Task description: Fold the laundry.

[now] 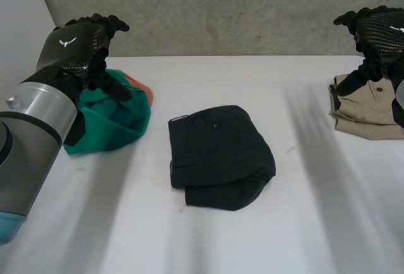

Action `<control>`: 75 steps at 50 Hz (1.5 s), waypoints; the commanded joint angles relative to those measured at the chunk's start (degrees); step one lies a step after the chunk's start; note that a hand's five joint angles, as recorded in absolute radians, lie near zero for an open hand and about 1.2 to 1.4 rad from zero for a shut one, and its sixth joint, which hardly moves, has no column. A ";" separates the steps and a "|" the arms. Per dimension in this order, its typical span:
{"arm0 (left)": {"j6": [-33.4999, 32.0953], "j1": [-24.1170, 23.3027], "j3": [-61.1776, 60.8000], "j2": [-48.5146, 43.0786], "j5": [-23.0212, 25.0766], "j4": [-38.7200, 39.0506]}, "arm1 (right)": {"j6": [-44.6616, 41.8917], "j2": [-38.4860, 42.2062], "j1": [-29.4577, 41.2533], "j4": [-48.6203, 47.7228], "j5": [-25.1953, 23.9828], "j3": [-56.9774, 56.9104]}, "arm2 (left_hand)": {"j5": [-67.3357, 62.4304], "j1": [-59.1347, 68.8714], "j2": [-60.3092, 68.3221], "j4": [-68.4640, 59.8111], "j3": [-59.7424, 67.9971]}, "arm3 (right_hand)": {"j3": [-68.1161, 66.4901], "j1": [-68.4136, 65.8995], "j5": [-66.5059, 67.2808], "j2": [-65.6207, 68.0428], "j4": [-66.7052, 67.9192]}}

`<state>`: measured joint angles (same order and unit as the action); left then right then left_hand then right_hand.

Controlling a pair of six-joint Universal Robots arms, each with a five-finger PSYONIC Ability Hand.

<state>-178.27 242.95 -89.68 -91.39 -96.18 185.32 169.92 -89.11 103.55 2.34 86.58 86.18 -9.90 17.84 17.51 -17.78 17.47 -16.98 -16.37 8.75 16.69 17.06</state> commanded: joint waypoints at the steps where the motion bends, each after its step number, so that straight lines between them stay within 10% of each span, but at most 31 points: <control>1: 0.02 -0.02 -0.06 0.07 0.02 0.04 | 0.06 -0.02 -0.01 -0.06 0.00 0.04 | 9.69 -7.63 -7.29 7.56 -7.26 | 6.98 6.37 -8.75 -6.69 -7.06; 18: -0.42 -0.20 1.87 -0.81 3.44 0.57 | -1.78 1.12 2.61 2.39 -6.92 0.39 | 9.52 -7.46 -7.13 7.40 -7.09 | 6.98 6.37 -8.75 -6.69 -7.06; 31: -9.20 -2.04 14.52 -12.66 36.13 -1.10 | -12.42 12.00 19.83 -5.56 -12.31 13.30 | 9.18 -7.12 -6.79 7.06 -6.75 | 6.98 6.37 -8.75 -6.69 -7.06; 43: -9.56 -7.40 20.77 -21.20 36.76 -3.21 | -13.12 27.49 23.10 -25.45 -1.06 14.81 | 9.01 -6.96 -6.62 6.89 -6.59 | 6.98 6.37 -8.75 -6.69 -7.06; 60: -9.56 -7.84 20.86 -22.08 36.50 -2.94 | -18.83 38.39 23.10 -36.18 0.17 7.44 | 8.68 -6.62 -6.28 6.55 -6.25 | 6.98 6.37 -8.75 -6.69 -7.06; 63: -9.47 -7.84 20.86 -21.90 36.50 -2.94 | -18.83 39.44 22.93 -36.18 0.09 6.03 | 8.68 -6.62 -6.28 6.55 -6.25 | -5.31 -5.93 3.55 5.60 5.24; 67: -9.47 -7.75 20.86 -21.73 36.50 -2.94 | -18.31 40.42 22.66 -37.05 -0.09 3.83 | 8.68 -6.62 -6.28 6.55 -6.25 | -62.93 -63.54 61.16 63.22 62.86; 75: -9.47 -7.40 21.21 -19.80 36.50 -2.86 | -17.52 35.77 19.25 -40.40 -0.36 0.49 | 8.68 -6.62 -6.28 6.55 -6.25 | -63.02 -63.63 61.25 63.31 62.94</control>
<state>-187.73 235.28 -68.76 -112.86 -59.68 182.38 151.80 -49.51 125.89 -35.82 86.37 89.43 -2.86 11.91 11.86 -11.60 12.15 -65.61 -56.34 49.76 66.06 65.97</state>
